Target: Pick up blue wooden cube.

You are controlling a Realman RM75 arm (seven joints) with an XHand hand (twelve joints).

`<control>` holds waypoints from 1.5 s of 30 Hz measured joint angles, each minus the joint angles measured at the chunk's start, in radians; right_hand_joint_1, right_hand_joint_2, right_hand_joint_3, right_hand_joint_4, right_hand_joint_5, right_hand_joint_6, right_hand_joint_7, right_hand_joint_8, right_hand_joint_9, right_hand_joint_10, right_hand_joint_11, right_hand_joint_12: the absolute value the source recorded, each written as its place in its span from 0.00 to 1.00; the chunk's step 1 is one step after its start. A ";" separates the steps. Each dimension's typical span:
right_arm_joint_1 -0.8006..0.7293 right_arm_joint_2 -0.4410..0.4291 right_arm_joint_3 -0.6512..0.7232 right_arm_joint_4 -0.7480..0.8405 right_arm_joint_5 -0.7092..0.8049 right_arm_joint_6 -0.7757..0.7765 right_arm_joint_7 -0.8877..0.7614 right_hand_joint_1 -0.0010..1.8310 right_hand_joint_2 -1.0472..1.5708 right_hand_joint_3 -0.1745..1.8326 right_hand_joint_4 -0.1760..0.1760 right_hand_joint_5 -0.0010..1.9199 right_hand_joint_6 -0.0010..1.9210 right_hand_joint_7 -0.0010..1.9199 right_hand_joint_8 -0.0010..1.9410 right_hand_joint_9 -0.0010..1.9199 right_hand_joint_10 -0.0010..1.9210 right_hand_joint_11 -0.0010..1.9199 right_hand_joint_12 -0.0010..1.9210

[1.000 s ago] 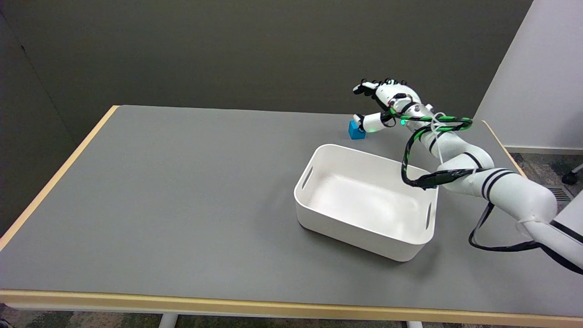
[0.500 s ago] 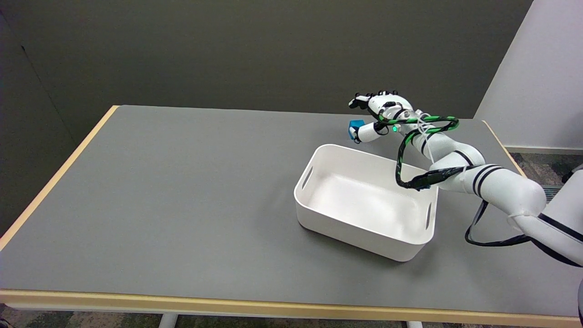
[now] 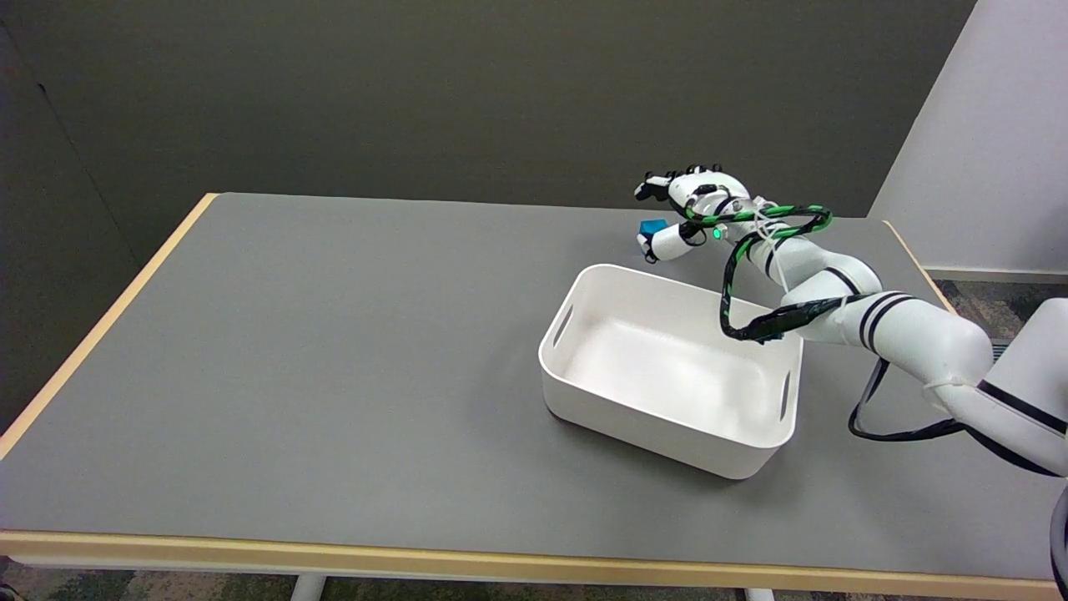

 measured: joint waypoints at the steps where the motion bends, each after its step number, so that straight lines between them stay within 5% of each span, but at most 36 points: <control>1: 0.002 -0.001 -0.002 0.002 0.000 -0.002 -0.001 0.28 0.66 0.55 0.84 0.13 0.26 0.20 0.20 0.18 0.39 0.07 0.61; 45: 0.050 -0.113 0.054 0.173 0.001 -0.036 -0.066 0.30 0.66 0.55 0.82 0.13 0.25 0.19 0.20 0.17 0.38 0.07 0.62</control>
